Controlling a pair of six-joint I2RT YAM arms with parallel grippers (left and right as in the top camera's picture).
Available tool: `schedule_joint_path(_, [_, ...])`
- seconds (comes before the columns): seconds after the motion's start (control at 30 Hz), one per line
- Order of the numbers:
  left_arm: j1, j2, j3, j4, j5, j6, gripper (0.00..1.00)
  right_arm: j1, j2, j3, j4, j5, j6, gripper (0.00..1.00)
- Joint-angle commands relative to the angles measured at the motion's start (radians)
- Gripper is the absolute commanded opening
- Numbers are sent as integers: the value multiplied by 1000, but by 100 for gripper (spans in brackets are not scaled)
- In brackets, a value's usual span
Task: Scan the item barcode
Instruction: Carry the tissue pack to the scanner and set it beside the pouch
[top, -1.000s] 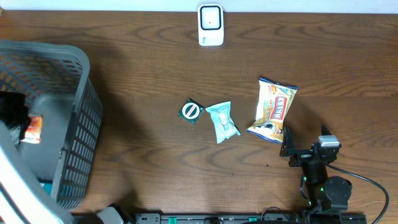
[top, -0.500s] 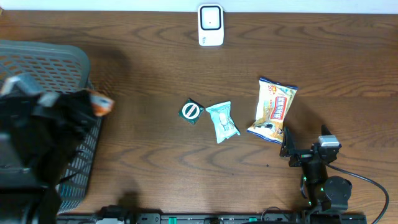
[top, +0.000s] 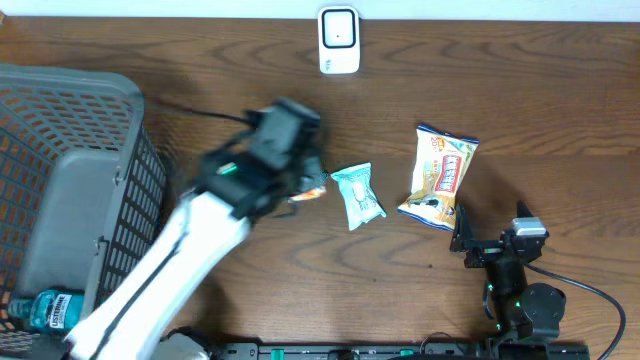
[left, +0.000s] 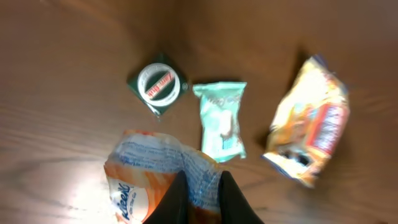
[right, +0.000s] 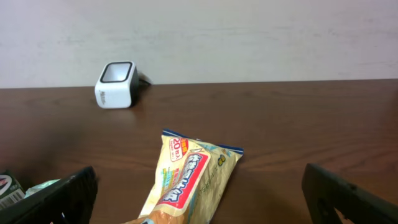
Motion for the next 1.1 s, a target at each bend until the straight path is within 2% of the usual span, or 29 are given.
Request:
schedule_joint_path(0.0, [-32, 132, -3, 46, -28, -14, 7, 7, -4, -2, -2, 1, 10, 99])
schedule_joint_path(0.27, [-81, 457, -3, 120, -26, -201, 7, 7, -4, -2, -2, 1, 10, 99])
schedule_joint_path(0.47, [-88, 515, -3, 115, -14, -269, 8, 7, -4, -2, -2, 1, 10, 99])
schedule_joint_path(0.5, [-88, 511, -1, 114, -4, -270, 17, 7, -4, -2, -2, 1, 10, 99])
schedule_joint_path(0.53, [-88, 506, 2, 106, 12, -270, 35, 7, -4, -2, -2, 1, 10, 99])
schedule_joint_path(0.6, [-88, 486, 20, 58, 37, -270, 54, 7, -4, -2, -2, 1, 10, 99])
schedule_joint_path(0.67, [-88, 458, 48, -6, 31, -264, 68, 7, -4, -2, -2, 1, 10, 99])
schedule_joint_path(0.8, [-88, 356, 114, -89, -47, -221, 75, 7, -4, -2, -2, 1, 10, 99])
schedule_joint_path(1.0, [-50, 143, 252, -88, -114, 64, 82, 7, -4, -2, -2, 1, 10, 99])
schedule_joint_path(1.07, [-21, 73, 303, -85, -135, 184, 89, 7, -4, -2, -2, 1, 10, 99])
